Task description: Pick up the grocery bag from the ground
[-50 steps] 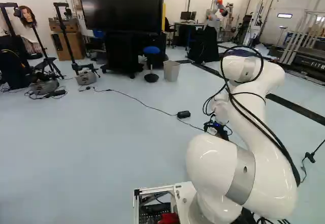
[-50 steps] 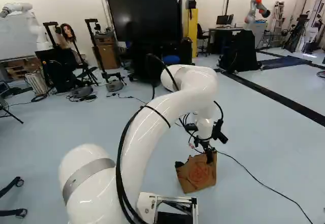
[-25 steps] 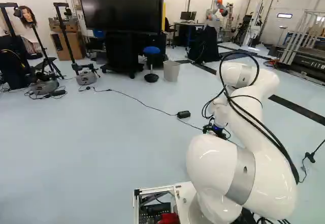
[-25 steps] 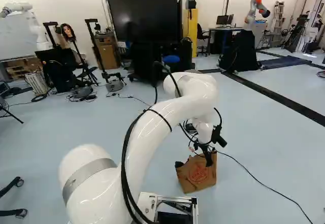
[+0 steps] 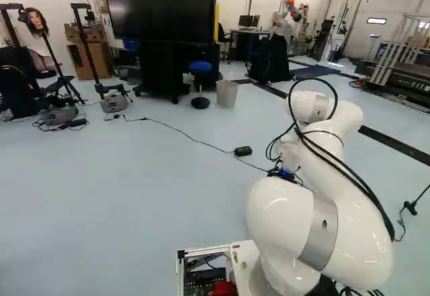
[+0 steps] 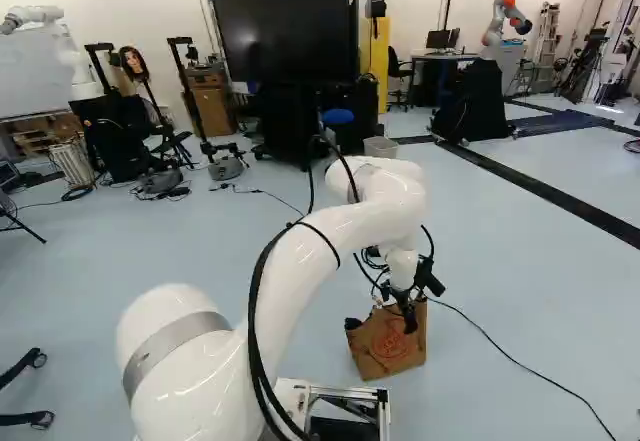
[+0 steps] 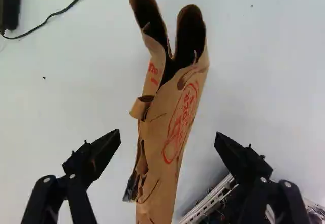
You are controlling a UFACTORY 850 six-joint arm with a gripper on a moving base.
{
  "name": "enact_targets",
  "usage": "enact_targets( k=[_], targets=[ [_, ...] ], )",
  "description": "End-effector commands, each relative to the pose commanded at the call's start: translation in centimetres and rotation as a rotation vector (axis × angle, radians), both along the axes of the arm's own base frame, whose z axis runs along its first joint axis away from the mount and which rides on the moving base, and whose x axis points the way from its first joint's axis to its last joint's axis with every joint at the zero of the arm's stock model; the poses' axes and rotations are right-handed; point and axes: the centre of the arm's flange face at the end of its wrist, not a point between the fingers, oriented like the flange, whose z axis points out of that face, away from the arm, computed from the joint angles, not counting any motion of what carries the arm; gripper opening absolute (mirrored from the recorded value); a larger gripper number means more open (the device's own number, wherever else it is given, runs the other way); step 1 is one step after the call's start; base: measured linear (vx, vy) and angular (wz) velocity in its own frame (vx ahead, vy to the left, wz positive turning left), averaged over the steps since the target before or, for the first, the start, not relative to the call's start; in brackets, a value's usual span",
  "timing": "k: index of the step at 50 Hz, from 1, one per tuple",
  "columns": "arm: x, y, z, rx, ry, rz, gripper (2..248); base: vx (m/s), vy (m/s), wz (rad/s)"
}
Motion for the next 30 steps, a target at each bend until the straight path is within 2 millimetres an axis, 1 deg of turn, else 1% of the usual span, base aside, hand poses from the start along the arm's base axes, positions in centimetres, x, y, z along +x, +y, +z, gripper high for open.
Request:
enact_targets(
  k=[30],
  targets=[
    [0.0, 0.0, -4.6, 0.005, 0.006, 0.000, 247, 0.000, 0.000, 0.000]
  ],
)
